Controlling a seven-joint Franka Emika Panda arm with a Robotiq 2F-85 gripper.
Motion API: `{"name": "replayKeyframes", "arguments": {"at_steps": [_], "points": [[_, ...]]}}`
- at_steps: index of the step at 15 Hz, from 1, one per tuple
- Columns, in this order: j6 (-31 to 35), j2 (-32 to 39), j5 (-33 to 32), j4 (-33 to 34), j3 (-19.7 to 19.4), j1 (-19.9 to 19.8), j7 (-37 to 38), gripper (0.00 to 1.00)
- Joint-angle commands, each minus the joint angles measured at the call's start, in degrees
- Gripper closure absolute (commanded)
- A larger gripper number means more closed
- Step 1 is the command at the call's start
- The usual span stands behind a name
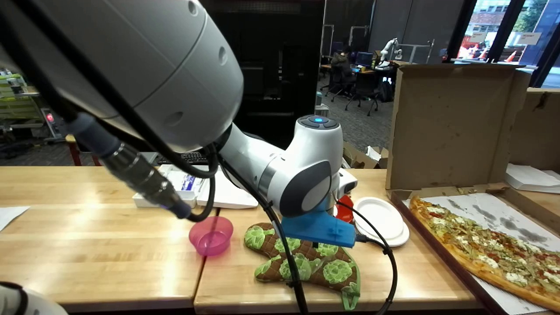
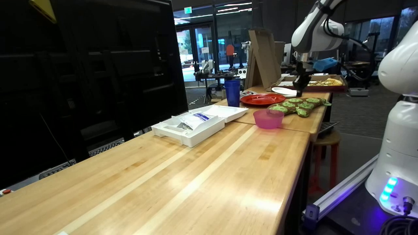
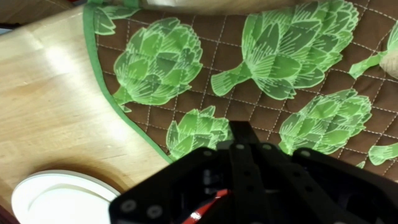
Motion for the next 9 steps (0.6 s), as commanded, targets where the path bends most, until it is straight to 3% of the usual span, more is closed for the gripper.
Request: {"name": "replayKeyframes", "arguments": {"at_steps": [1,9], "points": [[-1.7,1.0,3.4,0.7,-0.7,1.8,-2.7,1.0],[-1.8,6.6,7.1,2.8,0.1,2.5,-4.3,1.0]]}}
